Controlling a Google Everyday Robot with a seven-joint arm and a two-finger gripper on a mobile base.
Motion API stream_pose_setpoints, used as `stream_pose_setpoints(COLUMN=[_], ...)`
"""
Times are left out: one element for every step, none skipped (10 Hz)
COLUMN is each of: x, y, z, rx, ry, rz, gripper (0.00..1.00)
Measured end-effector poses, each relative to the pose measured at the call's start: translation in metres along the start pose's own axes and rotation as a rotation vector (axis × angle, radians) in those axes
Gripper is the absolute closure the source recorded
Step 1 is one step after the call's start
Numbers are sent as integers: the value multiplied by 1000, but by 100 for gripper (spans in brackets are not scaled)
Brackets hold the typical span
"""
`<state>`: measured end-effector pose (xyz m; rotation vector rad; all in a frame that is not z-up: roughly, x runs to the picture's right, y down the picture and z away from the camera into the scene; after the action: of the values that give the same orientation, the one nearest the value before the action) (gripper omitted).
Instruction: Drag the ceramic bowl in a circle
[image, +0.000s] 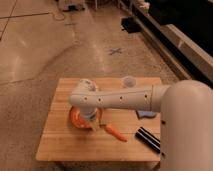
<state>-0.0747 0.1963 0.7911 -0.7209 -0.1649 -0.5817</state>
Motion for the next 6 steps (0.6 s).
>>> stream_pose_setpoints(x=[1,2,3,6,8,10], y=[1,0,-1,-2,-3,-3], z=[5,9,13,21,26,31], rx=[-5,-1,6,16,22,29], ry=[-4,-8,-12,-15,-16,-15], rz=[0,-1,-4,-5,-5,-8], gripper=[20,20,20,20,20,22])
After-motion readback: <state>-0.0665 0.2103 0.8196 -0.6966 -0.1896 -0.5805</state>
